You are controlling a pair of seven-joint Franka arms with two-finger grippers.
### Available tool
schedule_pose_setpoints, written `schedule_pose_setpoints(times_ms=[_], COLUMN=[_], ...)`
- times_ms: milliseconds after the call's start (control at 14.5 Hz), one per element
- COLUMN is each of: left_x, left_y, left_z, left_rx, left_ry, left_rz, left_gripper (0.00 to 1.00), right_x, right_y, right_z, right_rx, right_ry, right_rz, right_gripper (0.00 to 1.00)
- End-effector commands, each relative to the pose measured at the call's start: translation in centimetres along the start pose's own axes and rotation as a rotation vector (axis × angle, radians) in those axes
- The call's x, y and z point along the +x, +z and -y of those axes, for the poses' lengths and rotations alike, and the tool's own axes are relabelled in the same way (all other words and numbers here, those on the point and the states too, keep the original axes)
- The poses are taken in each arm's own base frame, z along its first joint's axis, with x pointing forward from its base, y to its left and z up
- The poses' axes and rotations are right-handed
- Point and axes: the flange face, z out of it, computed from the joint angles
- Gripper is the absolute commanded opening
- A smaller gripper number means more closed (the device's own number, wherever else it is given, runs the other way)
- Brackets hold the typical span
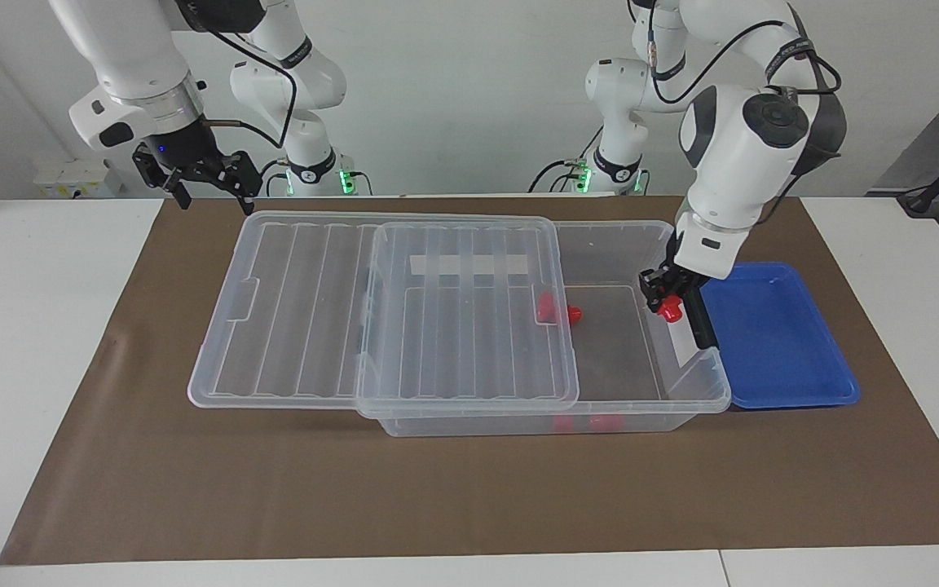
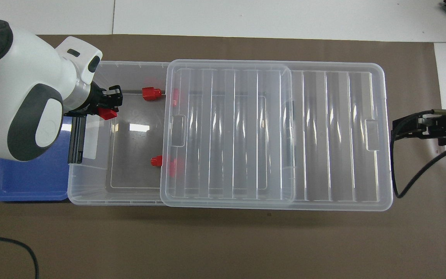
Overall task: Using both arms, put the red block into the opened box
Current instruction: 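Carry the red block over the open box with the left gripper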
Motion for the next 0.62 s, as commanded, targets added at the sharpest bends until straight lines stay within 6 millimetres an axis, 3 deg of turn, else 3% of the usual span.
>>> schedule_pose_setpoints(times_ms=[0, 481, 550], left_x=[-2.1, -4.2, -4.8], left_y=[3.3, 11.6, 13.3], left_z=[0.5, 1.7, 0.9], left_rx=[-0.027, 0.006, 0.002], left_ry=[-0.003, 0.050, 0.070], left_rz=[-0.049, -0.118, -0.118], left_gripper=[0.00, 0.00, 0.00], right_x=[-0.7, -0.4, -0.4], right_y=[0.1, 0.1, 0.1], right_z=[-0.4, -0.4, -0.5], right_rx=[0.003, 0.006, 0.006], right_ry=[0.005, 0.015, 0.018], right_rz=[-0.003, -0.019, -0.019], right_gripper=[1.00, 1.00, 1.00])
